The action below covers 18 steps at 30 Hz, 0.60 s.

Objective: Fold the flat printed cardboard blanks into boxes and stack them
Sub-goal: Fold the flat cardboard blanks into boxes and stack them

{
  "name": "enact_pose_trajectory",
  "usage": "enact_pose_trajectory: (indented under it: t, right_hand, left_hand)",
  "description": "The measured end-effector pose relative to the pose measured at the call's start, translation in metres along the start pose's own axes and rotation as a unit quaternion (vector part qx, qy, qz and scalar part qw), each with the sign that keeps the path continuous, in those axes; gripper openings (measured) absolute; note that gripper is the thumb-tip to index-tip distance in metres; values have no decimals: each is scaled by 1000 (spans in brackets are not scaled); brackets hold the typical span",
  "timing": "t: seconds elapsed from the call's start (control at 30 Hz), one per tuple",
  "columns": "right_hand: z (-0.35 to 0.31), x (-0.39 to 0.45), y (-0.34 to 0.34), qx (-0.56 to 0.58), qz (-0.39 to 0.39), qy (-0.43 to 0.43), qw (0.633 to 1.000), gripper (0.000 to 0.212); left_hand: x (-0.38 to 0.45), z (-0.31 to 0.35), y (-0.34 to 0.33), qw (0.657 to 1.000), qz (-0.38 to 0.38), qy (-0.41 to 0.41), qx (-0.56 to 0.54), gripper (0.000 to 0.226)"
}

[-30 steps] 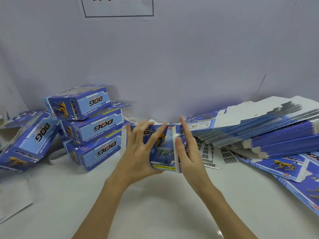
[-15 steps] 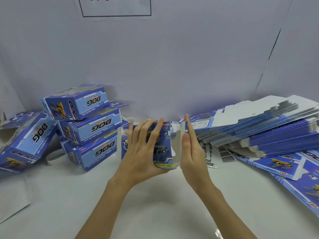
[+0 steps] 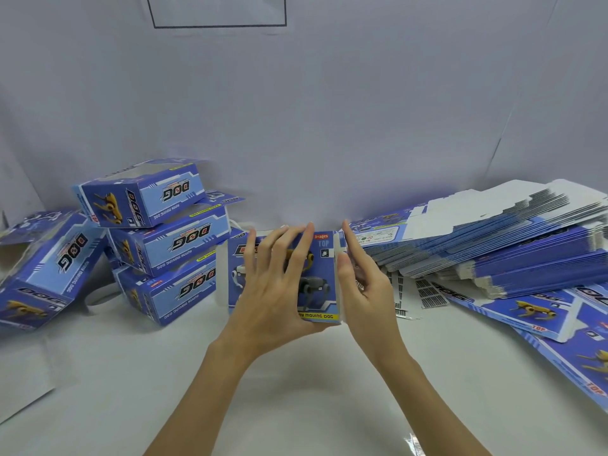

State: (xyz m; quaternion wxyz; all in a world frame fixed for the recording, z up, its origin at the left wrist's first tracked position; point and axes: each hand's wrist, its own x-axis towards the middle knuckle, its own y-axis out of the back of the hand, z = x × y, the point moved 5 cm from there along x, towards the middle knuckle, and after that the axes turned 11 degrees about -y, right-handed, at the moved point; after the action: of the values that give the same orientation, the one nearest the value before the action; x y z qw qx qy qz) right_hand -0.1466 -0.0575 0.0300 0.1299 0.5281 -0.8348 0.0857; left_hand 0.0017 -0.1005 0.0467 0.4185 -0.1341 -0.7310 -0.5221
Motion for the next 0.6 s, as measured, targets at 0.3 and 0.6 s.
enact_pose_trajectory:
  t: [0.3,0.6]
  right_hand:
    - [-1,-1,0,75,-11,-31,997,48]
    - [1,-6,-6,75,-21,-21,997,45]
  left_hand:
    - [1,4,-3,1000,9,14,-18,121]
    - [2,9,-7,1000,6,6,5,106]
